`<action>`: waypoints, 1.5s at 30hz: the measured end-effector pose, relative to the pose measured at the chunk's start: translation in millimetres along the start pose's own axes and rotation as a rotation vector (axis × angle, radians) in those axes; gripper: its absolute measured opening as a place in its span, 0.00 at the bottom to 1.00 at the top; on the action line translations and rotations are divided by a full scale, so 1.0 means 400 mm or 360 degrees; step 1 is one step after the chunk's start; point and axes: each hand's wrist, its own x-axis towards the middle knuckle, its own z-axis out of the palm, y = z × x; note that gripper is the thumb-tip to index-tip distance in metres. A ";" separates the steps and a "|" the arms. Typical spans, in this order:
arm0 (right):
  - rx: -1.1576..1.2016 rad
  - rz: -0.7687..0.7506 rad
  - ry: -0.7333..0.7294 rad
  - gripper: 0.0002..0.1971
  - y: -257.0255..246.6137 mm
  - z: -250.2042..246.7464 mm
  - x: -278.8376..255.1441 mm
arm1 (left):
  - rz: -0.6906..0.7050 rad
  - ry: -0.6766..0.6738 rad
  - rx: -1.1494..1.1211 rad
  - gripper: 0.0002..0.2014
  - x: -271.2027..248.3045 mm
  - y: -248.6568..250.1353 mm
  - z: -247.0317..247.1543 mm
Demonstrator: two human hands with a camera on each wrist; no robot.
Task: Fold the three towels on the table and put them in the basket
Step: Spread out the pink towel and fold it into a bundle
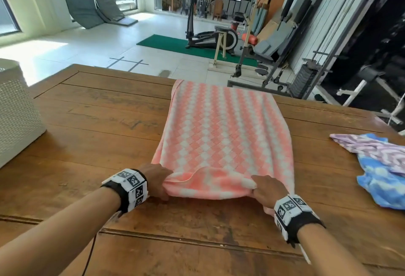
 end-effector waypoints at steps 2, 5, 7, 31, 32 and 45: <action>0.0010 0.0015 -0.0076 0.18 -0.013 0.004 -0.016 | -0.0048 -0.0019 0.0154 0.19 -0.007 0.013 0.005; 0.0008 0.0028 -0.0139 0.20 -0.034 0.017 -0.033 | -0.0042 0.0084 0.0178 0.15 -0.012 0.028 0.008; 0.0045 0.0057 -0.0166 0.21 -0.043 0.035 -0.044 | 0.0022 0.0116 0.0127 0.15 -0.013 0.033 0.017; -0.0027 -0.0127 -0.0232 0.27 -0.048 0.097 -0.202 | 0.0005 0.0030 0.0160 0.15 -0.130 0.090 0.060; -0.0023 -0.0129 -0.0244 0.27 -0.043 0.089 -0.206 | -0.0007 0.0005 0.0155 0.16 -0.139 0.092 0.059; 0.0160 -0.0260 -0.0304 0.21 -0.022 0.108 -0.359 | -0.0113 -0.0181 0.0112 0.23 -0.268 0.199 0.148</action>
